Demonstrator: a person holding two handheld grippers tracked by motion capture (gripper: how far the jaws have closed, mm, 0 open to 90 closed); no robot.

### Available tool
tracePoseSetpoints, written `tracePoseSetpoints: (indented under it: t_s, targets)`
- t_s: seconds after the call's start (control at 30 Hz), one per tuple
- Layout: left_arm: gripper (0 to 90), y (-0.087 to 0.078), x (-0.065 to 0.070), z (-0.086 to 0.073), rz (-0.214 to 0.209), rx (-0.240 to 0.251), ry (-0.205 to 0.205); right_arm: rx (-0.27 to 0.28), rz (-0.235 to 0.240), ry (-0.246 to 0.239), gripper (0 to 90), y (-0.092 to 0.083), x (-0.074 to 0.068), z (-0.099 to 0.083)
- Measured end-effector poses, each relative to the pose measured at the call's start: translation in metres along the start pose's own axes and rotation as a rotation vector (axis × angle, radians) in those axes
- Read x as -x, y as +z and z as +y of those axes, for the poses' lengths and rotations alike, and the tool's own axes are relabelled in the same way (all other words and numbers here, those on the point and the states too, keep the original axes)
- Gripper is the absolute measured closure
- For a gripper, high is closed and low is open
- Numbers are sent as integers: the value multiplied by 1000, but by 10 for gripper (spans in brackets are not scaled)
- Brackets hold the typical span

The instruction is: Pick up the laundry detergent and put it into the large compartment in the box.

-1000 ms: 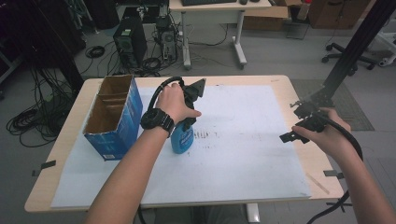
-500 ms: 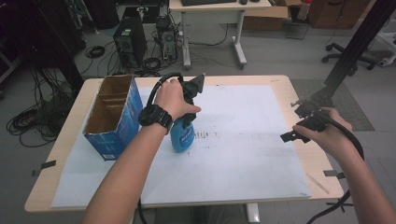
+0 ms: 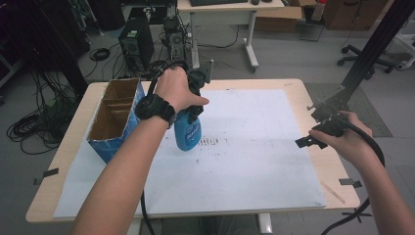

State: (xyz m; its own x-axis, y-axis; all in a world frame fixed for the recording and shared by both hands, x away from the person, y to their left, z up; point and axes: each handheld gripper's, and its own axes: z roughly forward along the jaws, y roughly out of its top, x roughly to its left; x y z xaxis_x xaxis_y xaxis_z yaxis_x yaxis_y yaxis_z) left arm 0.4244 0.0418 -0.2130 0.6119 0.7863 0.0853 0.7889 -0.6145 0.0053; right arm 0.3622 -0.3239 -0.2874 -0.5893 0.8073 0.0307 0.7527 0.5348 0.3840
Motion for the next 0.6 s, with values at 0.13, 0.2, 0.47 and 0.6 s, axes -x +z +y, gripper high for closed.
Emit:
tracePoseSetpoints:
  t_s: [0.13, 0.2, 0.47, 0.6]
  targets:
    - [377, -14, -4, -2, 3, 12, -9, -2, 0, -1, 158, -2, -1, 1]
    - [377, -20, -5, -3, 0, 20, -13, 0, -2, -4, 158, -3, -1, 1]
    - [377, -45, -10, -7, 10, 30, -38, 6, -1, -6, 157, -7, -2, 4]
    - [377, -56, -13, -7, 11, 33, -51, 9, 1, -4, 158, -8, -1, 3]
